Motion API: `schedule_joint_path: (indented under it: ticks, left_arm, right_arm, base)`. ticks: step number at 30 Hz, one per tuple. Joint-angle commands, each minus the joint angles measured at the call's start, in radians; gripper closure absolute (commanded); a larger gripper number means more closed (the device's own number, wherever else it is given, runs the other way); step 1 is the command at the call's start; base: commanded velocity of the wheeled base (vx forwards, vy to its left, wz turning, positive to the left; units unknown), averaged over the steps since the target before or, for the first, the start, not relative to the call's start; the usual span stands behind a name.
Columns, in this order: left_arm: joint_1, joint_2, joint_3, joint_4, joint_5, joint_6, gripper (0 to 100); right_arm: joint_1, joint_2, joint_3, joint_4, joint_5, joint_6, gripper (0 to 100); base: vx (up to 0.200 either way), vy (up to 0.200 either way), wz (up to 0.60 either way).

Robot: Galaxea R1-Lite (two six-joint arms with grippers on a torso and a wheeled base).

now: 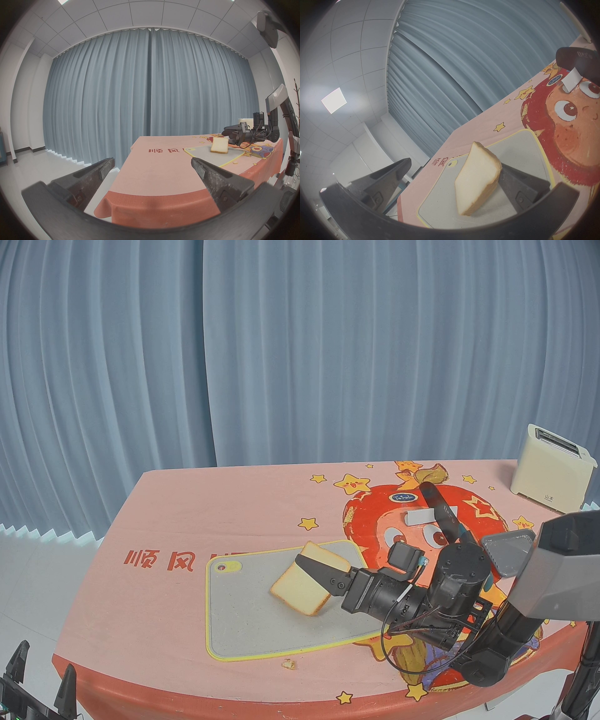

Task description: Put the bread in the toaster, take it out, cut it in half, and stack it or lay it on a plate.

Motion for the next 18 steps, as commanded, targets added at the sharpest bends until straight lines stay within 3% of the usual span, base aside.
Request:
schedule_joint_path:
  ticks: [1, 18]
  left_arm:
    - [0.0, 0.0, 0.018, -0.001, 0.0, 0.0, 0]
    - [0.0, 0.0, 0.018, -0.001, 0.0, 0.0, 0]
  right_arm:
    - [0.002, 0.0, 0.002, -0.001, 0.001, 0.0, 0]
    - [0.022, 0.004, 0.02, -0.001, -0.019, -0.06, 0]
  base:
    - [0.0, 0.0, 0.0]
    - [0.0, 0.0, 0.0]
